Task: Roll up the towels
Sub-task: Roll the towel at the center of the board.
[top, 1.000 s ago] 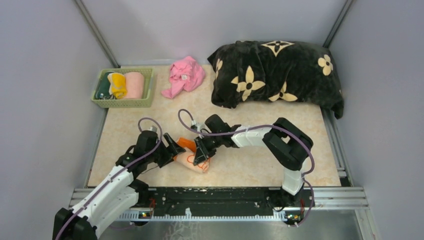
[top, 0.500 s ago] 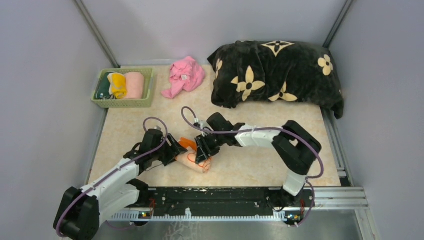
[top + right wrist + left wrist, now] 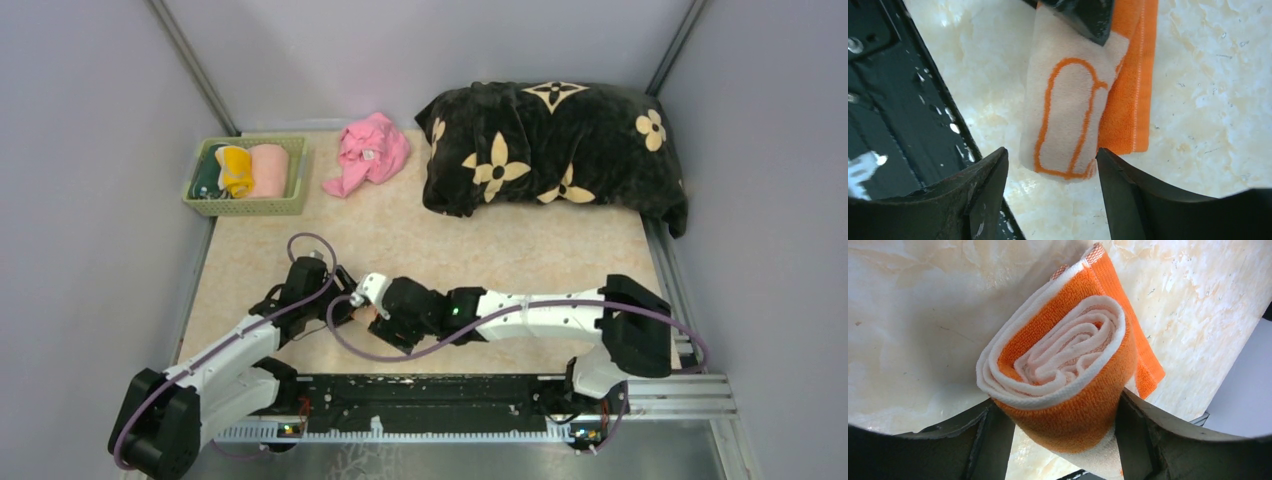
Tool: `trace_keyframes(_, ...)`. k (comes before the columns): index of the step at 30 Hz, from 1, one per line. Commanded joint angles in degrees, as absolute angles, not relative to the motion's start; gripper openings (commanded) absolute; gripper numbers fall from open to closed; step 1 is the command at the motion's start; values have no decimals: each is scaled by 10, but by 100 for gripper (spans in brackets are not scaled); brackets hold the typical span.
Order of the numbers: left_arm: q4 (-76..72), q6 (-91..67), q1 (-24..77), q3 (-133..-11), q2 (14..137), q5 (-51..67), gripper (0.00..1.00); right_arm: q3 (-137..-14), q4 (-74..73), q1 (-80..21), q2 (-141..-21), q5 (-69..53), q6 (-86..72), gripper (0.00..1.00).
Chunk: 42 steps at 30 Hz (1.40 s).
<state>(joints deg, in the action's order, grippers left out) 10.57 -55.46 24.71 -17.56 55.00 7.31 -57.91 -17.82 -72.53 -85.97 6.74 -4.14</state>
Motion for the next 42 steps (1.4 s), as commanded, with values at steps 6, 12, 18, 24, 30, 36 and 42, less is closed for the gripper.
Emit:
trace_keyframes(6,147,-525,244,-172,599,41,74,-613,-160,-798,-988,241,61,66)
trace_keyframes(12,108,-495,240,-213,670,53,76,-603,-136,-802,-1040,257,85,64)
trace_keyframes(18,90,-459,218,-264,726,92,81,-600,-137,-769,-1040,163,45,46)
trace_keyframes(24,116,-447,190,-273,661,104,88,-574,-112,-678,-995,-59,-59,30)
trace_keyframes(30,175,-478,158,-248,544,115,90,-551,-60,-618,-998,-187,-146,25)
trace_keyframes(36,166,-526,156,-186,440,156,92,-536,-3,-584,-1031,-270,-227,23)
trace_keyframes(42,75,-561,156,-139,459,223,92,-492,104,-558,-1056,-345,-318,23)
